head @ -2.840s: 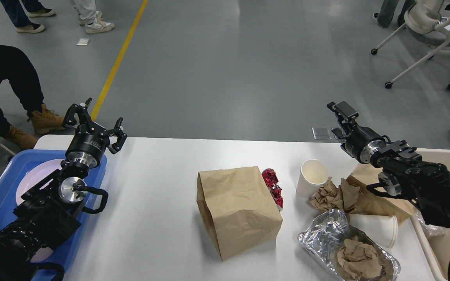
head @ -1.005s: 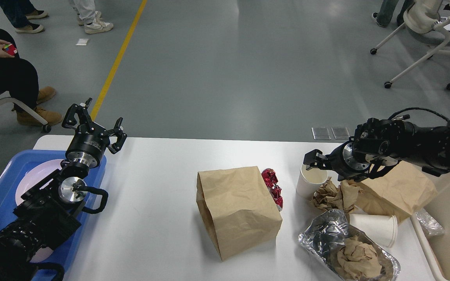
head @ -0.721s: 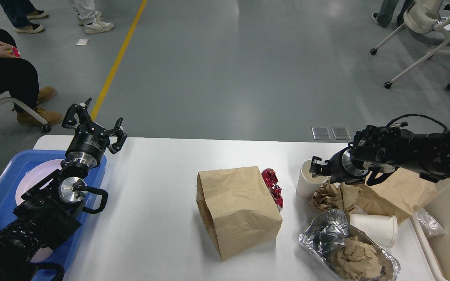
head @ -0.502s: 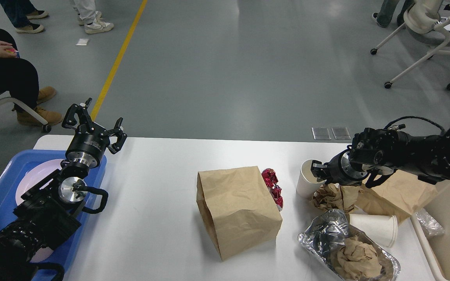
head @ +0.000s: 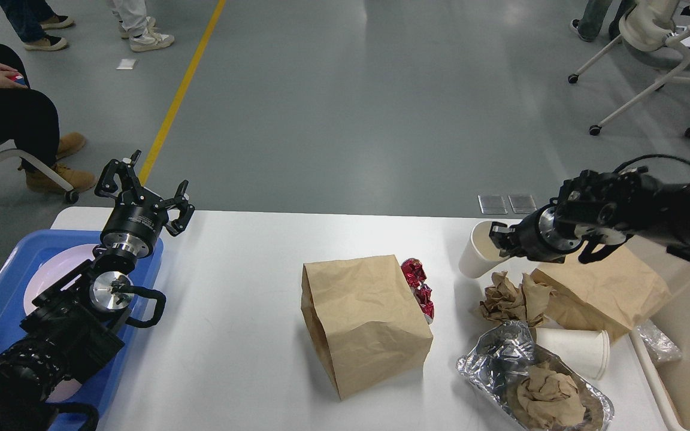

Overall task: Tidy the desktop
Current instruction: 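Lift the paper cup with the right gripper and drop it into the bin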

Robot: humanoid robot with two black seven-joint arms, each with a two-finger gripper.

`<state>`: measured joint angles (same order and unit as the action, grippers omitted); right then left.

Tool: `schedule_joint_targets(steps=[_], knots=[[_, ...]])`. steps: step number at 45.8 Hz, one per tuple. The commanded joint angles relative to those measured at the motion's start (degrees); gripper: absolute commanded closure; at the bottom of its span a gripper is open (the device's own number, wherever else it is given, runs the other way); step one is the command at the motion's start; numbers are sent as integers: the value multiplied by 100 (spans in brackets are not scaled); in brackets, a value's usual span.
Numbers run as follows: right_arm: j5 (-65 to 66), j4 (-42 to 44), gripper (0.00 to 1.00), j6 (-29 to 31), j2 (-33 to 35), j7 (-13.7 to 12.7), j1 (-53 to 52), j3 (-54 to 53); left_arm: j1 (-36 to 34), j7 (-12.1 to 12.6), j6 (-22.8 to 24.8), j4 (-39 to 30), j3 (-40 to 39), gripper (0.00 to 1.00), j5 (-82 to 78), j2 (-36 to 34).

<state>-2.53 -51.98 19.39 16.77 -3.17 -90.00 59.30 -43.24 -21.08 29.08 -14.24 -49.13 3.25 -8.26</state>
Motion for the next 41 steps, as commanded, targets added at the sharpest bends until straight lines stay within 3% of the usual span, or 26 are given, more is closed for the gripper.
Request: schedule_joint_targets(steps=[1,10,15,19,28,34,41], knots=[[7,-180,100,547,502,18,-894,-76,0,-1,1,0,0,3,0,0],[7,-154,100,1348,986,27,-1994,-120,0,-1,1,0,0,3,0,0],[7,-128,100,1392,1197,27,-2179,-103,0,-1,1,0,0,3,0,0],[-2,-5,100,1068,1417,9,-1995,38,0,-1,1,0,0,4,0,0],[7,540,100,-338,2251,0,-309,346,0,-1,1,0,0,4,0,0],[16,979,100,-585,2735,9,553,188,0,-1,1,0,0,3,0,0],[16,1436,100,-822,2771,9,1871,-5,0,-1,1,0,0,3,0,0]])
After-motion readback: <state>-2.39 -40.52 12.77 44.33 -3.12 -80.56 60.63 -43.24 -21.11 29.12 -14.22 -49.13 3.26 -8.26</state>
